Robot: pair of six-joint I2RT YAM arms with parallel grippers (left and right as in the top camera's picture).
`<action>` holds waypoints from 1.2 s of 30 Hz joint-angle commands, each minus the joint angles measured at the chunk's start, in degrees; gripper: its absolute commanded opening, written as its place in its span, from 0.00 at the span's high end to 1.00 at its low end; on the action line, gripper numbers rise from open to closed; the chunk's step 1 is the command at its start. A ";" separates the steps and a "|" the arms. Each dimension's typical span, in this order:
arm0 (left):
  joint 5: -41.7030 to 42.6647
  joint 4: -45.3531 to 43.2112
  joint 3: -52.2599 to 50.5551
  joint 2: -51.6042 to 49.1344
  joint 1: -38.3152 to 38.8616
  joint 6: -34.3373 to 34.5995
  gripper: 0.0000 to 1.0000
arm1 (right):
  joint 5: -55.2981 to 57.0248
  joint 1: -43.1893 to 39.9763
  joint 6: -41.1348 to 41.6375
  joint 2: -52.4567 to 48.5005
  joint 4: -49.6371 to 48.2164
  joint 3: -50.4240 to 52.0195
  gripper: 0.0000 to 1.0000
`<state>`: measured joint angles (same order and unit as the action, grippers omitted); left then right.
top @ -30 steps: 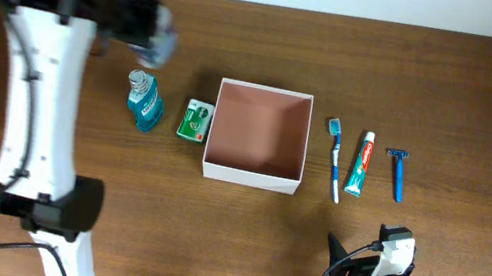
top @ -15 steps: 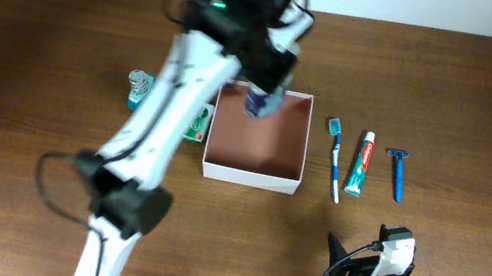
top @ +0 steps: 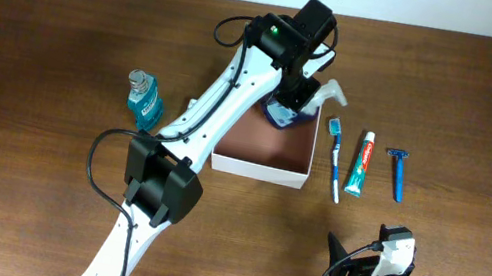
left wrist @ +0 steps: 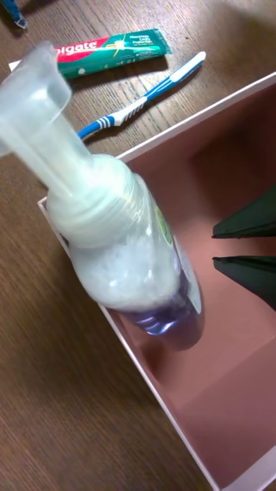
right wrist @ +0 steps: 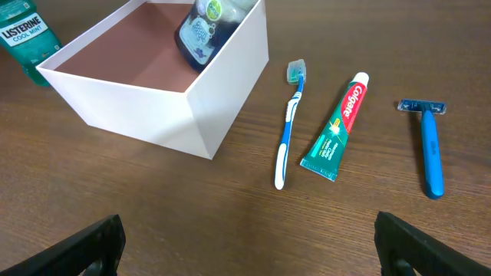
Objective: Pack container
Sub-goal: 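Lift the soap bottle and lower it into the white box, then move the left gripper back and grasp the blue Listerine bottle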
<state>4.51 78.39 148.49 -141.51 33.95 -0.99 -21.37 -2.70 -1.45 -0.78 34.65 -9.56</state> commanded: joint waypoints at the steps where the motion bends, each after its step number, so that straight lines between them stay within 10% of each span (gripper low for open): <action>1: 0.22 0.55 0.39 -0.22 0.02 0.17 0.90 | -0.68 -0.33 0.46 0.57 0.20 0.26 0.01; 7: 0.20 4.15 2.56 2.38 -0.26 0.11 0.88 | -0.68 -0.33 0.46 0.57 0.20 0.26 0.01; 12: 0.13 8.28 7.04 8.09 -2.03 -3.87 0.56 | -0.68 -0.33 0.46 0.57 0.20 0.26 0.01; 24: -7.96 18.32 6.05 20.04 -20.22 4.72 0.41 | -0.68 -0.33 0.46 0.57 0.20 0.26 0.01; 36: -3.93 12.11 -18.47 19.91 -30.75 0.02 0.30 | -0.68 -0.33 0.46 0.57 0.20 0.26 0.01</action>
<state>-1.21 92.82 135.28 -121.10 3.20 2.13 -21.37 -2.70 -1.50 -0.78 34.68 -9.56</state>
